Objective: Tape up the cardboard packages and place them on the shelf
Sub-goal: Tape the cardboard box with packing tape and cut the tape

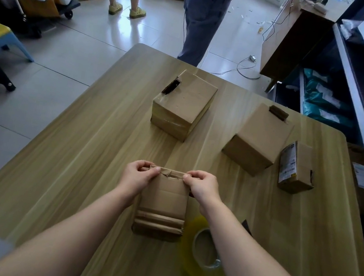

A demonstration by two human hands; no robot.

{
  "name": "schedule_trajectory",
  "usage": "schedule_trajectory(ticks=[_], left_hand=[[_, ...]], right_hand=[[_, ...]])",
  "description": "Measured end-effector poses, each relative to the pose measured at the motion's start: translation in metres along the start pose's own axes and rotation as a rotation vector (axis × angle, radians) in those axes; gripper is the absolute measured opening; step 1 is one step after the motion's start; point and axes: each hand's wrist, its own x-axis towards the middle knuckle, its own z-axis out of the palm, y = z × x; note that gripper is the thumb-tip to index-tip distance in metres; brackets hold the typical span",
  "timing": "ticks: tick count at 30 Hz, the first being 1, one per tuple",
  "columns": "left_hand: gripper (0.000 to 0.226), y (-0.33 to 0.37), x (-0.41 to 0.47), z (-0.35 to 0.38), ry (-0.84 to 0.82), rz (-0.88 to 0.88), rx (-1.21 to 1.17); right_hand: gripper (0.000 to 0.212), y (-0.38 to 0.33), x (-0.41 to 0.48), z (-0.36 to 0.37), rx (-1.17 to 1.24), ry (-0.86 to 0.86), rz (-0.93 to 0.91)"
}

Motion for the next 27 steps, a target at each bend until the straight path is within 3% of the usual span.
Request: schedule_trajectory(ticks=[4,7,10,12,22,27], left_hand=[[0.012,-0.002,0.003,-0.001,0.014,-0.017,0.001],[0.015,-0.003,0.002,0.0,0.03,-0.031,-0.016],[0.015,-0.004,0.001,0.003,0.036,-0.041,-0.034],[0.018,-0.005,0.003,0.003,0.029,-0.038,-0.019],[0.018,-0.008,0.007,0.001,0.011,-0.044,-0.016],[0.022,-0.008,0.008,0.001,0.004,-0.061,-0.019]], right_hand=[[0.007,0.0,-0.001,-0.002,-0.001,-0.01,-0.016],[0.033,-0.001,0.001,0.004,-0.083,-0.023,-0.01],[0.065,-0.004,0.005,0.019,-0.336,0.033,-0.002],[0.073,-0.007,0.004,0.025,-0.447,0.075,-0.002],[0.048,-0.009,0.005,0.021,-0.357,0.067,0.01],[0.04,-0.006,0.006,0.002,-0.135,-0.029,0.047]])
